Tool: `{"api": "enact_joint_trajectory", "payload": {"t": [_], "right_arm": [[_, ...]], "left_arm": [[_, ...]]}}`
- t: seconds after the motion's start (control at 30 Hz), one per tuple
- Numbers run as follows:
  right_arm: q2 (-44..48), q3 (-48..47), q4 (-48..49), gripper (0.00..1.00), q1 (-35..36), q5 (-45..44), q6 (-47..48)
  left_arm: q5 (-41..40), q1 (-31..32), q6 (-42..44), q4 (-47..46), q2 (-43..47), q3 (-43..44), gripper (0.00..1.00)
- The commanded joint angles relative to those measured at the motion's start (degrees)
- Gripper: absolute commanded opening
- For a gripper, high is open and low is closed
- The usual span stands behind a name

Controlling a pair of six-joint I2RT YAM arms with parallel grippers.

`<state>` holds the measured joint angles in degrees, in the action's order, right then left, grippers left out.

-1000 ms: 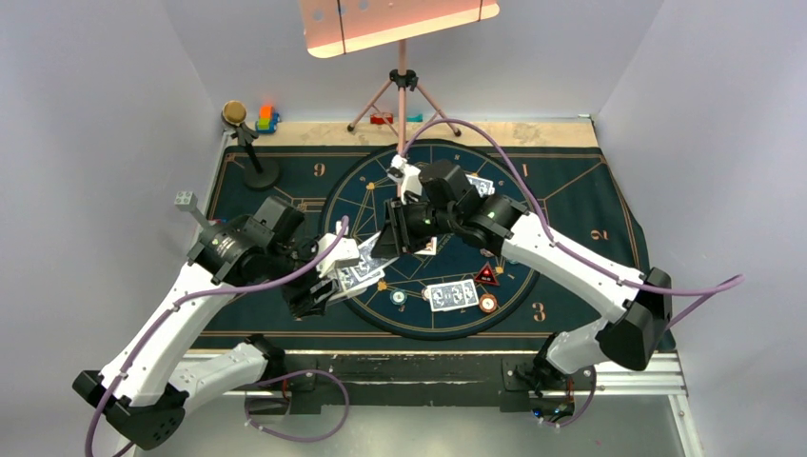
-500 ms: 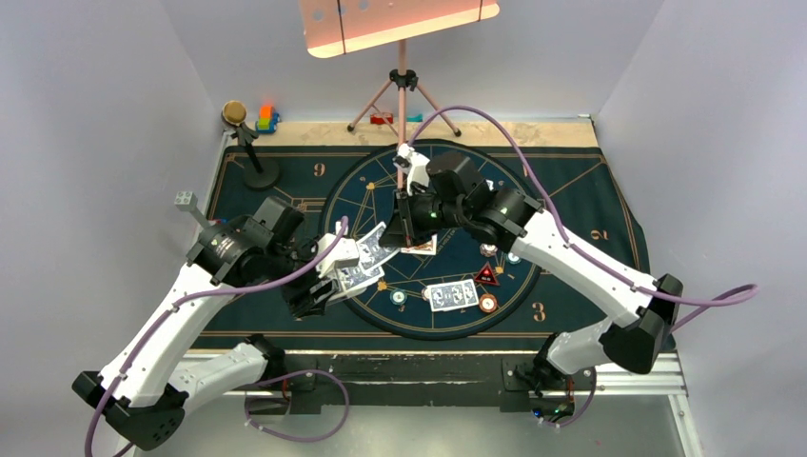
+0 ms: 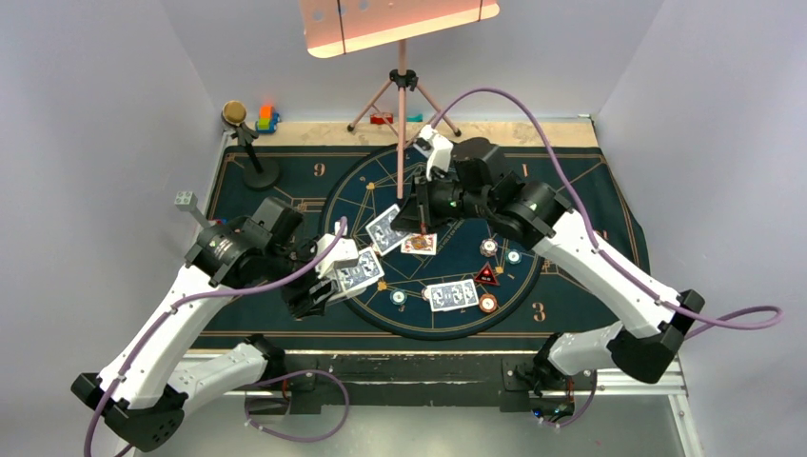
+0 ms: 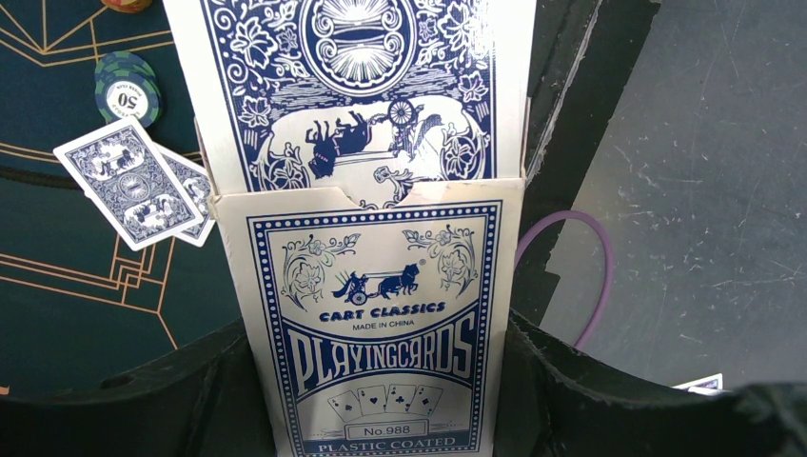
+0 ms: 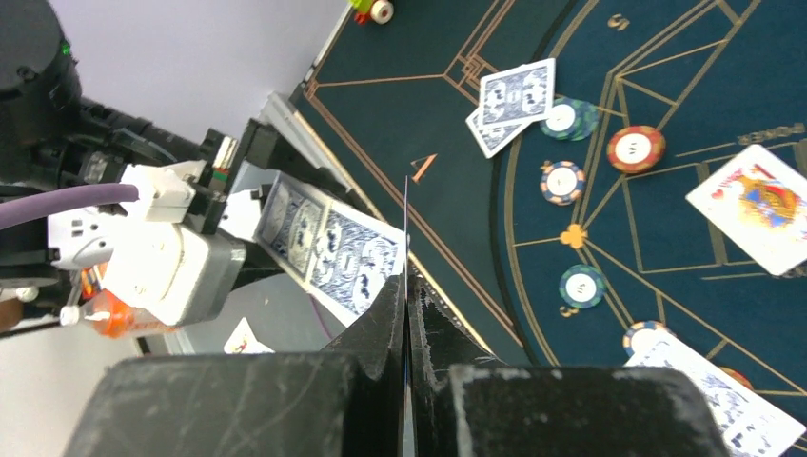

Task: Distribute texas hold em gaming equipment

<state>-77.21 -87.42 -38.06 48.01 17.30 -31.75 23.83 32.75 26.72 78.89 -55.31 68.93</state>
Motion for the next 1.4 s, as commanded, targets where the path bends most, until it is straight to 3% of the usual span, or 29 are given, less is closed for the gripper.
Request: {"api": "enact_joint_trajectory", "payload": {"t": [0.0,0.17,0.33,0.77,1.13,1.37], "right_arm": [[2.75,-2.66,-3.73,0.0,-4.39,-3.12,3.06],[0.73,0.96,-8.29,0.0,-8.91,-9.93,6.01],[-5.82,1.18,-14.91,0.0,-8.94,-26.19,7.48],[-26.92,-9.22,-33.16,0.0,-0.82,-62.99,-1.11],[-41.93,-16.27,-37.66,0.0,2.72,-70.46,-6.18],[-46.96,-20.69,-35.31,0.0,4.28,-68.21,-4.23]], "left_arm": [[1.38,-0.31,0.63,-1.12,1.03,1.38,0.0],[1.47,-0.23,0.53,-1.04,1.11,1.56,0.0],[1.48,-0.24,0.59,-0.84,1.15,1.71,0.0],[1.65,-0.31,0.88,-0.43,1.79,1.65,0.0],[1.72,-0.27,0.97,-0.32,1.94,1.54,0.0],[1.74,-0.29,0.97,-0.21,2.1,1.52,0.0]]}}
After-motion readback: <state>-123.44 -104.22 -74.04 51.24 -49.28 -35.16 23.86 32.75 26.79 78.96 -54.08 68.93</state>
